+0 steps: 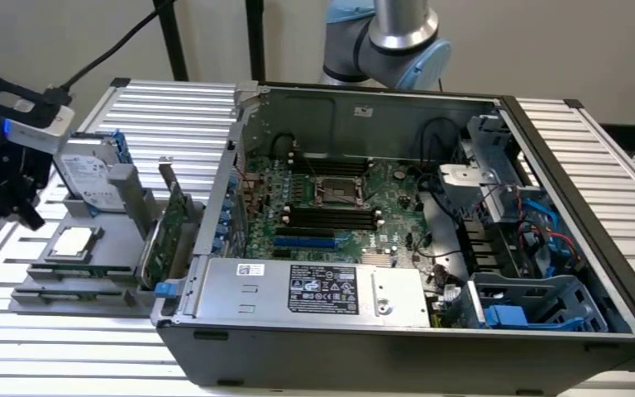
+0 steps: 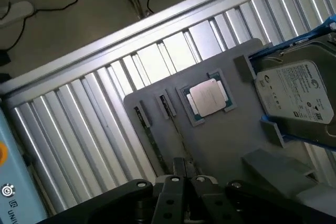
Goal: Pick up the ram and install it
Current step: 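Pick up the ram and move it above insertion slot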
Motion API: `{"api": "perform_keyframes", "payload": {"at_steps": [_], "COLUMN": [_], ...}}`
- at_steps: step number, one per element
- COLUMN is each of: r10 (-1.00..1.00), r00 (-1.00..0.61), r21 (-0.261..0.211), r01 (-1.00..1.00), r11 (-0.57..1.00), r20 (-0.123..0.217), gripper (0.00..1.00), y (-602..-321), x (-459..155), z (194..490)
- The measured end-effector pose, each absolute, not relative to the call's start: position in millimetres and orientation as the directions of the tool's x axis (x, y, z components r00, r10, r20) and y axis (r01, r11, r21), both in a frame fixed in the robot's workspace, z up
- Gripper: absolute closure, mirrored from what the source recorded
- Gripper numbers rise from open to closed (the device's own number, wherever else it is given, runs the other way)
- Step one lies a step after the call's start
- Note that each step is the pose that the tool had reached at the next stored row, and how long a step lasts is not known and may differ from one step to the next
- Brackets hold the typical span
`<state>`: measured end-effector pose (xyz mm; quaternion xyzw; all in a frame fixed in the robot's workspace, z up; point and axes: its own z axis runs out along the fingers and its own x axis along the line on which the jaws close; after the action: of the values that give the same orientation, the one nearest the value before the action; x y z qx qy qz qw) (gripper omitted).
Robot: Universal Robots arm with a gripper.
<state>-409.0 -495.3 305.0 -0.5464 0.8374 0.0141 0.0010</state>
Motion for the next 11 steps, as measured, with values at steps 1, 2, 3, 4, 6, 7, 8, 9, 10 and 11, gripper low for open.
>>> {"api": "perform_keyframes", "payload": {"at_steps": [1, 2, 3, 4, 6, 7, 8, 9, 10, 11], "r10": [-0.922, -0.929, -0.935, -0.942, -0.953, -0.959, -0.964, -0.968, -0.973, -0.977], "r00": [-0.386, -0.370, -0.353, -0.336, -0.302, -0.284, -0.267, -0.250, -0.231, -0.213], "r21": [0.023, 0.023, 0.023, 0.023, 0.023, 0.023, 0.023, 0.023, 0.023, 0.023], "r01": [-0.922, -0.929, -0.936, -0.942, -0.953, -0.959, -0.964, -0.968, -0.973, -0.977], "r11": [0.386, 0.369, 0.353, 0.336, 0.301, 0.284, 0.267, 0.249, 0.230, 0.213], "r20": [-0.017, -0.017, -0.017, -0.017, -0.017, -0.017, -0.017, -0.017, -0.017, -0.017], "gripper": [1.00, 1.00, 1.00, 1.00, 1.00, 1.00, 1.00, 1.00, 1.00, 1.00], "y": [-495.3, -495.3, -495.3, -495.2, -495.2, -495.2, -495.2, -495.3, -495.3, -495.3], "x": [-409.0, -409.0, -409.0, -409.0, -409.0, -409.0, -409.0, -409.0, -409.0, -409.0], "z": [304.2, 303.4, 302.7, 301.9, 300.4, 299.6, 298.8, 298.1, 297.2, 296.4]}}
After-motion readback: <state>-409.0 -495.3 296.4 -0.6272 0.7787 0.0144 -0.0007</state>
